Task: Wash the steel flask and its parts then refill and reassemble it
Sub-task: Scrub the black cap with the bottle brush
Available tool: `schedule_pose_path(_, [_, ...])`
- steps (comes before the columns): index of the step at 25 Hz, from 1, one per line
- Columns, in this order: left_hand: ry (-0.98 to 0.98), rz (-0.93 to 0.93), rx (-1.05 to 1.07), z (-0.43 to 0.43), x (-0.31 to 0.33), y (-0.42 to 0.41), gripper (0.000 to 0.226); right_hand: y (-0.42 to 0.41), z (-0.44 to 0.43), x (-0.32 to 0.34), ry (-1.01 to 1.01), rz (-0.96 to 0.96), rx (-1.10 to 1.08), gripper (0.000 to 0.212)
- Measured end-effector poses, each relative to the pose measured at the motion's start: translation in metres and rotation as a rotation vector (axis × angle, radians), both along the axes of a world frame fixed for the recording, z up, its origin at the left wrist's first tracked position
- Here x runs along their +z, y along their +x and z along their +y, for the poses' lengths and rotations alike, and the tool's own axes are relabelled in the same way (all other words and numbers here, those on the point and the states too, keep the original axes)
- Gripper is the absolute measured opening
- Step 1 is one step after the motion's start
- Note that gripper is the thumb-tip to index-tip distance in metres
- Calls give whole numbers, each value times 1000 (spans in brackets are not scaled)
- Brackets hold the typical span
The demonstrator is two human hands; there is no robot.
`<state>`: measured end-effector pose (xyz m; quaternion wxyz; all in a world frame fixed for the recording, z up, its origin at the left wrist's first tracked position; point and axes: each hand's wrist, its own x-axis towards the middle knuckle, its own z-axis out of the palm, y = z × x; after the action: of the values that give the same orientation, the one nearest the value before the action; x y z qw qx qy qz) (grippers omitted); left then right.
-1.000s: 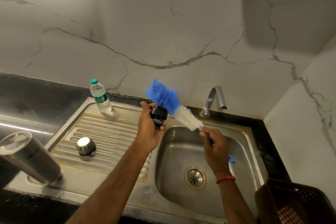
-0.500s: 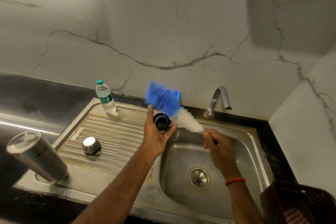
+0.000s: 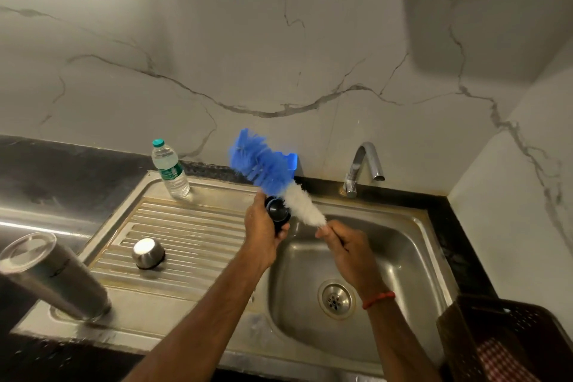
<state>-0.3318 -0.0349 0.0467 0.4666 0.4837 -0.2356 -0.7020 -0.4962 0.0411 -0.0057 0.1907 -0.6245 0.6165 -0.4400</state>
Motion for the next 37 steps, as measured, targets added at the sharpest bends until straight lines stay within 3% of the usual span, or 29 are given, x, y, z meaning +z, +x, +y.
schedule_pose_path(6, [-36,-11,20,-6,9,11,35,-33,20,-24,89,-116,-30,28])
schedule_pose_path(10, [-109,-161,-122,13,4,-15,38,-20,0,4,68,-26,-22,24])
schedule_pose_path(14, [75,109,-23,-13,7,3,44,-40,15,-17,67,-72,-41,27])
schedule_pose_path(20, [43,44,-42,-1,-3,-16,41,-17,8,-6,72,-95,-30,24])
schedule_pose_path(27, [128,239,86,-23,-12,4,45,-43,15,-1,122,-139,-154,25])
schedule_pose_path(32, [105,415,50,-24,-18,-3,23,-10,-1,14,143,42,79,21])
schedule_pose_path(34, [80,506,56,-30,-18,5,19,-18,7,-2,184,13,96,23])
schedule_pose_path(37, [7,400,72,-26,-23,2,28,-23,12,-5,159,-7,68,24])
